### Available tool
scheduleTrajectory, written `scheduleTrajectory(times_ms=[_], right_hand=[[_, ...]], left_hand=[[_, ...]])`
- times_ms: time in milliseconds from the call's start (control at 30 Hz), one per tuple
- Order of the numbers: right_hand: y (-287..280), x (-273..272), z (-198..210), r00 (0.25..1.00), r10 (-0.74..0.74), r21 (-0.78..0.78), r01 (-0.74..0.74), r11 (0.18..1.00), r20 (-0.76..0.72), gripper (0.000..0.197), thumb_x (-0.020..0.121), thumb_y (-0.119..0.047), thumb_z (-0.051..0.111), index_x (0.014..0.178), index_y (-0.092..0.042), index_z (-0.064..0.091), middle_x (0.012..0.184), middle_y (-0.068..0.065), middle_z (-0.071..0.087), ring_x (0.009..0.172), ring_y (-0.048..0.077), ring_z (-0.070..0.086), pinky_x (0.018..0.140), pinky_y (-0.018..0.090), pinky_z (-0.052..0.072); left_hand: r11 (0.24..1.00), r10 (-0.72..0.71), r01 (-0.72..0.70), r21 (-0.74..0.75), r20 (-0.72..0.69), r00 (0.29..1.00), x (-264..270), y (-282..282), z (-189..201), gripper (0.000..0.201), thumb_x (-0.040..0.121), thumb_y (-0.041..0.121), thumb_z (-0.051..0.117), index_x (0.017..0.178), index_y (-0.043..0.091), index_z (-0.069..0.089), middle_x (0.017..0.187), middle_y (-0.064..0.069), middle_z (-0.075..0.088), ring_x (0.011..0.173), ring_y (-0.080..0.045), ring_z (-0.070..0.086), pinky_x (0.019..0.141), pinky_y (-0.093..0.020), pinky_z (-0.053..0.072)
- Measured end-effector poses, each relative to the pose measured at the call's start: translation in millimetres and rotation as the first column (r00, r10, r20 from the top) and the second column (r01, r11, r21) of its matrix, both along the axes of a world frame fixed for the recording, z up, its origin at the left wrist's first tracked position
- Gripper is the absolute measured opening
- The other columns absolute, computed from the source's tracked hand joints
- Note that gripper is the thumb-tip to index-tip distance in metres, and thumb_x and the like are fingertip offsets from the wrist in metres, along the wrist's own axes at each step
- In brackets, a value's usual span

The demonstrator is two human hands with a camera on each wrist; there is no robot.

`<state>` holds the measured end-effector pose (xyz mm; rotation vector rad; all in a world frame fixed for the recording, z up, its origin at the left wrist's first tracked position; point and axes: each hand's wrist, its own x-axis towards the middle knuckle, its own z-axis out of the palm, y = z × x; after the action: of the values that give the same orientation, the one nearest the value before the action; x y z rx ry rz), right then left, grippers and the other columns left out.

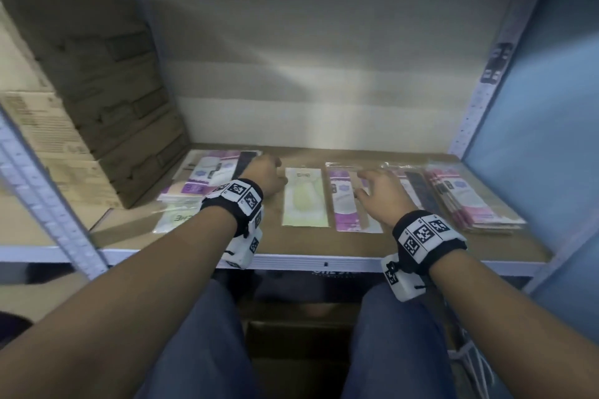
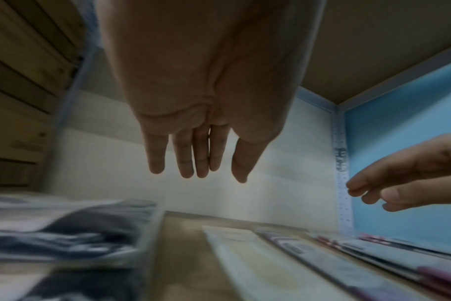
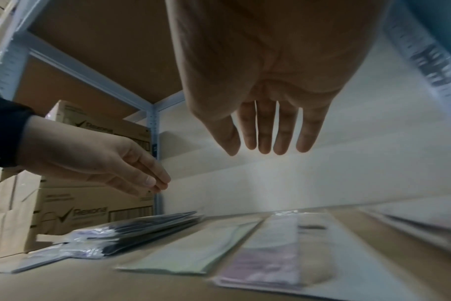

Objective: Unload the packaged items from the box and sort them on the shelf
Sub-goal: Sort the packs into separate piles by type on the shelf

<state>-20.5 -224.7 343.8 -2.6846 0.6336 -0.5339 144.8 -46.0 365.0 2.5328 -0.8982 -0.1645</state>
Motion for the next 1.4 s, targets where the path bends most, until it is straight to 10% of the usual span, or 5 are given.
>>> scheduleTrajectory(times_ms=[100, 667, 933, 1133, 1400], right_hand=[[26, 29, -4, 0.999, 0.051, -0.012, -0.051, 0.999, -0.008, 0.037, 0.09, -0.017, 0.056, 0.125, -0.004, 0.058, 0.13, 0.01, 0.058, 0.122, 0.025, 0.05, 0.103, 0.031, 0.035], [121, 138, -20, 0.957, 0.218, 0.087, -0.204, 0.975, -0.19, 0.045, 0.093, -0.032, 0.054, 0.13, -0.008, 0.054, 0.133, 0.009, 0.056, 0.118, 0.023, 0.054, 0.098, 0.03, 0.04], [140, 158, -26, 0.92, 0.167, 0.187, -0.106, 0.977, -0.353, 0.037, 0.096, -0.042, 0.045, 0.07, -0.015, 0.05, 0.07, 0.002, 0.056, 0.072, 0.022, 0.055, 0.056, 0.027, 0.039], [141, 165, -27, 0.915, 0.127, 0.239, -0.035, 0.97, -0.384, 0.035, 0.091, -0.037, 0.056, 0.068, -0.013, 0.046, 0.062, 0.0, 0.046, 0.057, 0.015, 0.047, 0.047, 0.026, 0.031], [128, 158, -29, 0.987, 0.009, 0.578, 0.085, 0.811, -0.158, 0.035, 0.077, -0.02, 0.076, 0.107, -0.003, 0.065, 0.108, 0.008, 0.067, 0.093, 0.023, 0.064, 0.092, 0.039, 0.052]], left_hand=[[0.998, 0.057, -0.058, 0.023, 0.013, 0.998, 24, 37, -4, 0.025, 0.088, 0.019, 0.056, 0.11, 0.008, 0.062, 0.111, -0.013, 0.066, 0.093, -0.027, 0.06, 0.083, -0.032, 0.05], [0.933, 0.361, -0.361, 0.019, -0.092, 0.928, 100, 156, -46, 0.042, 0.092, 0.03, 0.055, 0.125, 0.004, 0.057, 0.127, -0.017, 0.056, 0.113, -0.032, 0.056, 0.095, -0.036, 0.047], [0.896, 0.435, -0.444, -0.01, -0.176, 0.883, 107, 155, -51, 0.037, 0.094, 0.034, 0.053, 0.116, 0.007, 0.063, 0.114, -0.014, 0.063, 0.097, -0.031, 0.063, 0.086, -0.035, 0.053], [0.87, 0.481, -0.493, -0.022, -0.181, 0.858, 107, 154, -50, 0.035, 0.088, 0.036, 0.059, 0.103, 0.005, 0.067, 0.104, -0.013, 0.065, 0.091, -0.031, 0.064, 0.083, -0.036, 0.054], [0.835, 0.512, -0.545, -0.072, -0.26, 0.819, 107, 161, -40, 0.045, 0.077, 0.028, 0.076, 0.112, 0.003, 0.062, 0.112, -0.013, 0.064, 0.099, -0.028, 0.061, 0.08, -0.03, 0.05]])
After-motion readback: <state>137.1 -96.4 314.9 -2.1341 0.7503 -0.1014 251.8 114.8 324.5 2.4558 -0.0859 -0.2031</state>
